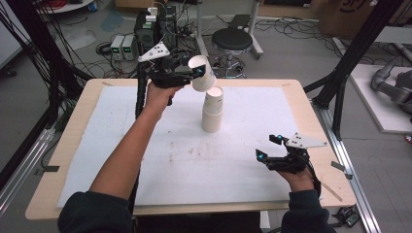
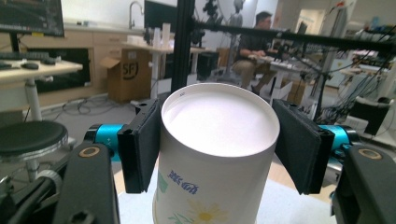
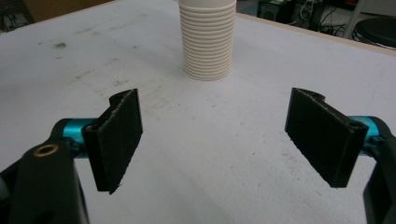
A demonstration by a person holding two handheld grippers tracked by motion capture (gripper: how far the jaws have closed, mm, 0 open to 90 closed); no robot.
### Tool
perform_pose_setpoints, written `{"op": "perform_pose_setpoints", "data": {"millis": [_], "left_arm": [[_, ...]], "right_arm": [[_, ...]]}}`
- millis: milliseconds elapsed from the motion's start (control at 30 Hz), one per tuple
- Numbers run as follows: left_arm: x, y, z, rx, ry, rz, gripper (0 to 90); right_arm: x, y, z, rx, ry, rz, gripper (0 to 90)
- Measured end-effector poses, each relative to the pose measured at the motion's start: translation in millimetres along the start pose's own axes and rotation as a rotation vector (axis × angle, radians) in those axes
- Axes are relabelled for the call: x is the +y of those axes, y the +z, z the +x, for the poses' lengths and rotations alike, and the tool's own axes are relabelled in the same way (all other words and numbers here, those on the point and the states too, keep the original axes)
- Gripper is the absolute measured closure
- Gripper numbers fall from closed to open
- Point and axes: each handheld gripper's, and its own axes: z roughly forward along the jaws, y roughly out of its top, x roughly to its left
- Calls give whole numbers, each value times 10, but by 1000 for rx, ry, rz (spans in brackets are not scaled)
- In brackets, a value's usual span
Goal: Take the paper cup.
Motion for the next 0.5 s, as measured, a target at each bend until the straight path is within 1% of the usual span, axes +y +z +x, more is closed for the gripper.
{"op": "perform_pose_setpoints", "data": {"millis": [100, 133, 167, 200, 267, 333, 367, 400, 467, 500], "left_arm": [[17, -174, -63, -14, 11, -6, 358], [17, -174, -63, -14, 11, -6, 358], [6, -232, -80, -19, 16, 3, 358], [-12, -288, -98, -22, 23, 9, 359], [-82, -440, -144, -29, 29, 26, 360], [-125, -509, -170, -30, 34, 40, 360], [-125, -509, -170, -30, 34, 40, 361], [-177, -580, -203, -32, 39, 56, 360], [-199, -609, -217, -32, 39, 62, 360], [-244, -662, -247, -34, 42, 71, 360]], "right_arm": [[3, 19, 16, 8, -5, -1, 192], [3, 19, 16, 8, -5, -1, 192], [4, 28, 27, 12, -4, 0, 192], [11, 48, 43, 32, 1, 0, 192], [22, 69, 62, 38, -8, 2, 192], [37, 101, 87, 49, -16, 8, 192], [43, 114, 94, 53, -14, 7, 192], [51, 136, 106, 66, -18, 16, 192], [67, 167, 134, 78, -32, 21, 192], [76, 180, 148, 89, -34, 22, 192]]}}
